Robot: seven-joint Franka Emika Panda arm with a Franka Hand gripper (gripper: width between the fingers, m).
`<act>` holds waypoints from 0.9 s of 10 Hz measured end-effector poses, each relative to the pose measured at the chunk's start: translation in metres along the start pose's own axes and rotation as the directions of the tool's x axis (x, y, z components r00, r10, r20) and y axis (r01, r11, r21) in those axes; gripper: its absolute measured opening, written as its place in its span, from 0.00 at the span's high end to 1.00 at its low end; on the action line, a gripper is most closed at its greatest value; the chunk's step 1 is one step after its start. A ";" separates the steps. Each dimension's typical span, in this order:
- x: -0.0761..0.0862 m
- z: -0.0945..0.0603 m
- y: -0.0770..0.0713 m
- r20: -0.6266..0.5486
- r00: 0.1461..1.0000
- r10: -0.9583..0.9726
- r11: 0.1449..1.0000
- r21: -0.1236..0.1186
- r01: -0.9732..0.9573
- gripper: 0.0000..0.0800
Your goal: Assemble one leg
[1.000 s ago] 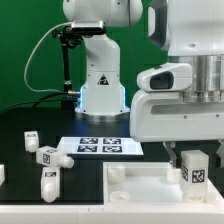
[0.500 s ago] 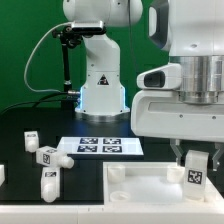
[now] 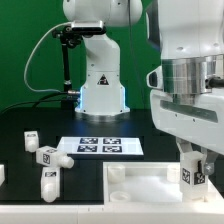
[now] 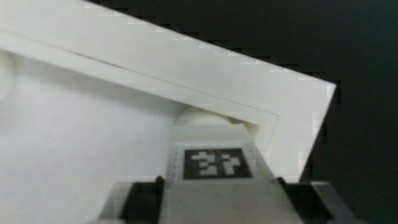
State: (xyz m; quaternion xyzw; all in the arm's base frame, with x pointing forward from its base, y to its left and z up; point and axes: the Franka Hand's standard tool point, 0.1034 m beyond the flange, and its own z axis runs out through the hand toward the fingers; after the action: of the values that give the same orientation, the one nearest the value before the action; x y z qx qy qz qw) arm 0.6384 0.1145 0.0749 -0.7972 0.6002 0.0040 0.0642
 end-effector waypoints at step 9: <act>-0.001 0.003 0.002 0.004 0.636 -0.771 0.636 -0.012 0.771 0.19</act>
Offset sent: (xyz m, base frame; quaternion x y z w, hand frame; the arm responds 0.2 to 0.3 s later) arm -0.0066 0.0144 -0.0037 0.0409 -0.0925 -0.3942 0.9134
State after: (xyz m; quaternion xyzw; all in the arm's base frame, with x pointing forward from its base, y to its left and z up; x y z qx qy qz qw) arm 0.6361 0.1151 0.0717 -0.9775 0.2030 -0.0206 0.0541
